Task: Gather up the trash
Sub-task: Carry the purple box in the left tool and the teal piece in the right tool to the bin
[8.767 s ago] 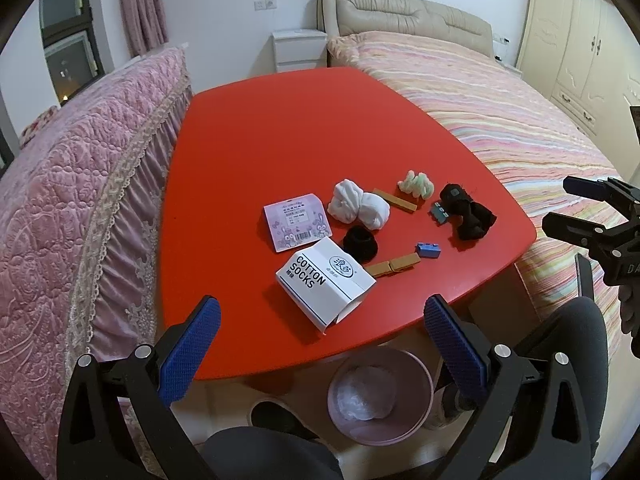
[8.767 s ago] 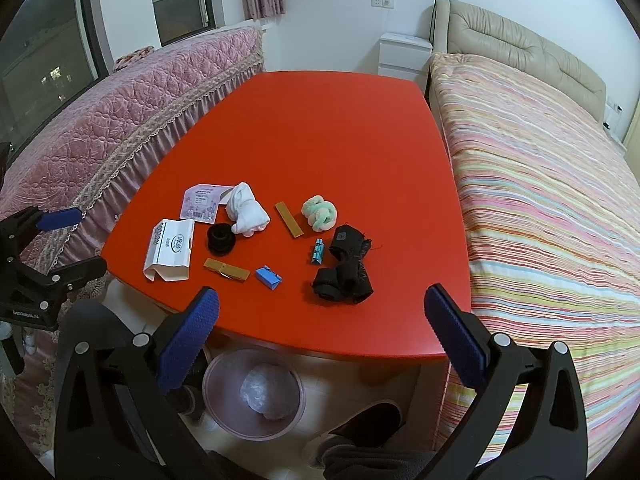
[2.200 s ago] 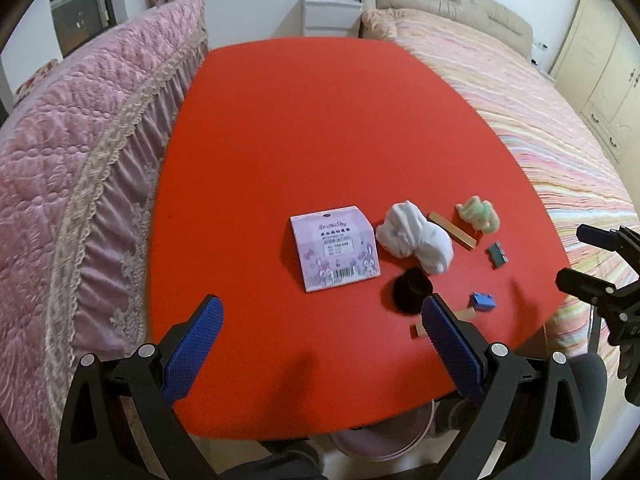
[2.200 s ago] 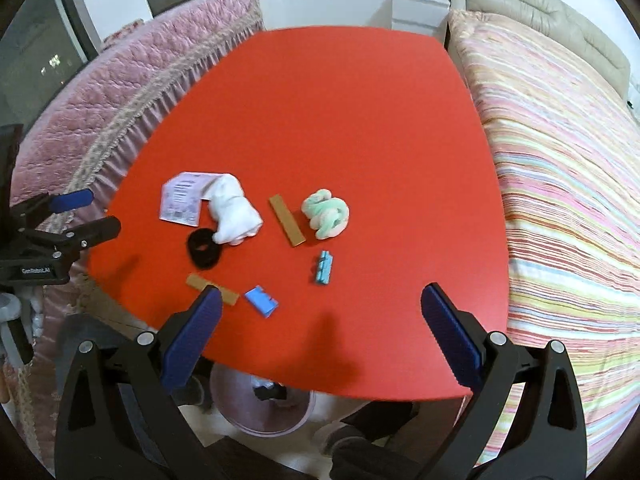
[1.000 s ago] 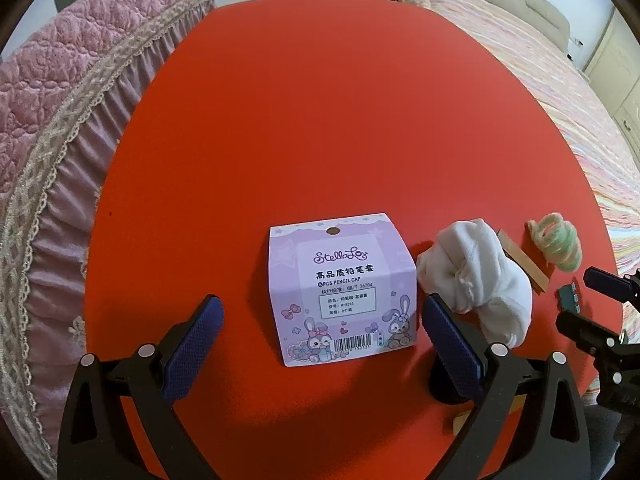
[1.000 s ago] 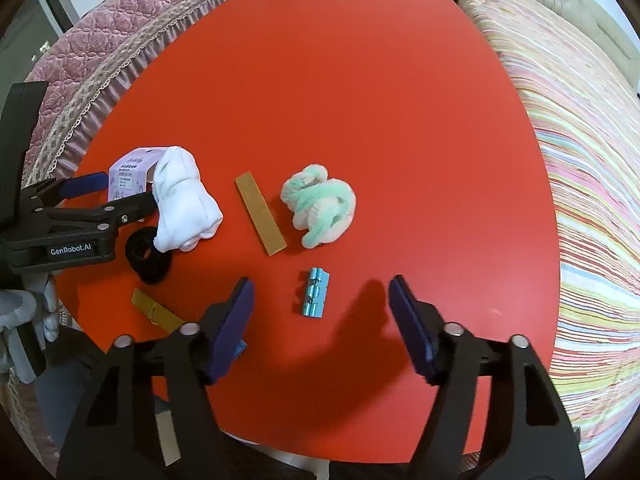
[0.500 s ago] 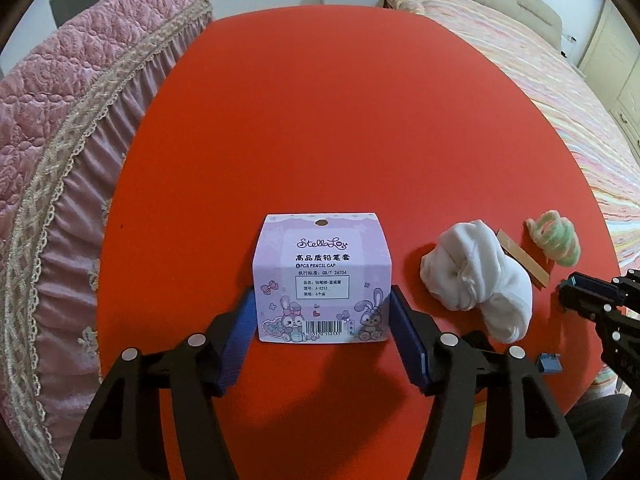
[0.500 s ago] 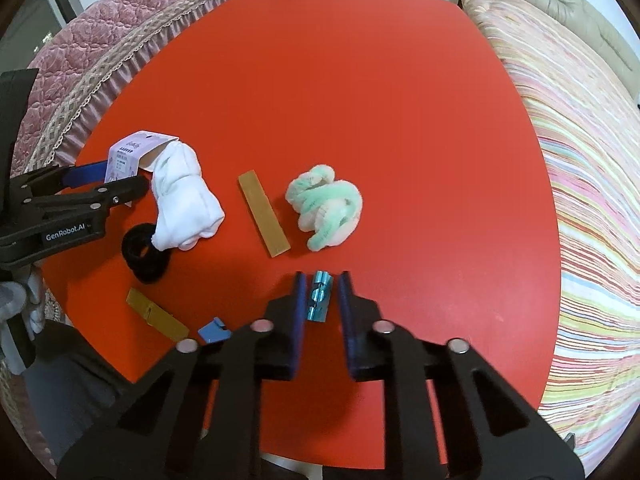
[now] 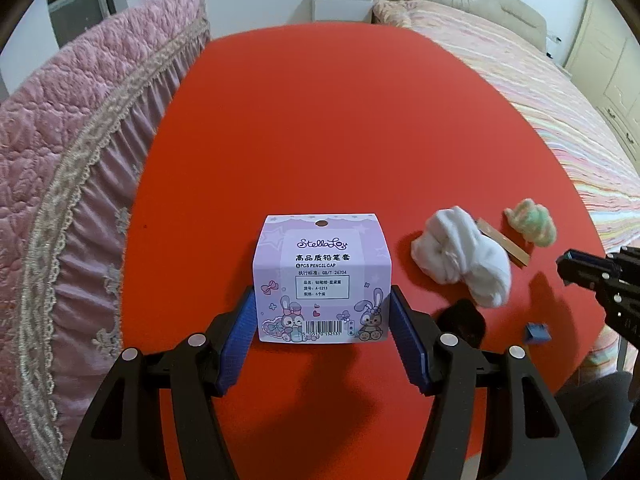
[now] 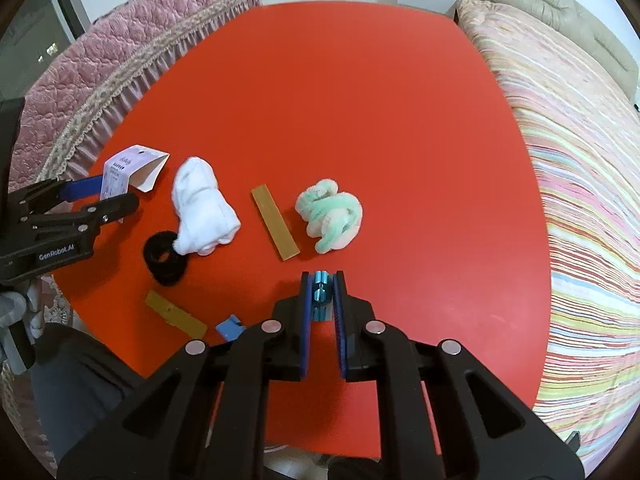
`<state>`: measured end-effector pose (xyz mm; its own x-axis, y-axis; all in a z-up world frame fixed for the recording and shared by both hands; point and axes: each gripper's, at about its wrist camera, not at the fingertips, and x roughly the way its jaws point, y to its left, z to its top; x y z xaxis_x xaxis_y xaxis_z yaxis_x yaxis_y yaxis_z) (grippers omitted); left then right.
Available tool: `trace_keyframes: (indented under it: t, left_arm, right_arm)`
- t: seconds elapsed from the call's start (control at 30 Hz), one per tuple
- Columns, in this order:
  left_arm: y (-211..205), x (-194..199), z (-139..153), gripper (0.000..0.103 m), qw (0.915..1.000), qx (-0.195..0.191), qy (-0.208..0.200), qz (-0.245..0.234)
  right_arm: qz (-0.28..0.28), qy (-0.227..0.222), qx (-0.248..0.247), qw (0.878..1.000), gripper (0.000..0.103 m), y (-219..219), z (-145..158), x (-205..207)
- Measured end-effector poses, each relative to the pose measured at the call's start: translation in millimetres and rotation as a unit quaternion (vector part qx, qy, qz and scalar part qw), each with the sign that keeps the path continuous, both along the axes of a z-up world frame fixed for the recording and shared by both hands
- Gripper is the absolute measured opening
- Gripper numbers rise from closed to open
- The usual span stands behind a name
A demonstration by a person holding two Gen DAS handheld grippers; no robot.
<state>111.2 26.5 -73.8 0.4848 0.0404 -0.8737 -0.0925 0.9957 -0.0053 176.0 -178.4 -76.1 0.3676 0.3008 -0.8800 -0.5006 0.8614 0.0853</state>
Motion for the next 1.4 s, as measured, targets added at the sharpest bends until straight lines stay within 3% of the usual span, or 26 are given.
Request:
trace_keyframes:
  t: [0.6, 0.97, 1.4]
  left_arm:
    - [-21.5, -108.4, 62.2, 0.062, 0.9954, -0.007, -0.075, -0.058]
    - [-38.3, -153.4, 62.8, 0.062, 0.9941, -0.025, -0.072, -0.077]
    - [-55.7, -187.6, 53.3, 0.062, 0.9929, -0.035, -0.053, -0.101]
  right_arm:
    - [0.034, -0.053, 0.068, 0.996, 0.01, -24.3, 59.7, -114.6]
    - [0.071, -0.053, 0.075, 0.993, 0.01, -23.2, 73.0, -169.5]
    - [0.083, -0.036, 0.085, 0.992, 0.01, -26.1, 65.2, -199.2]
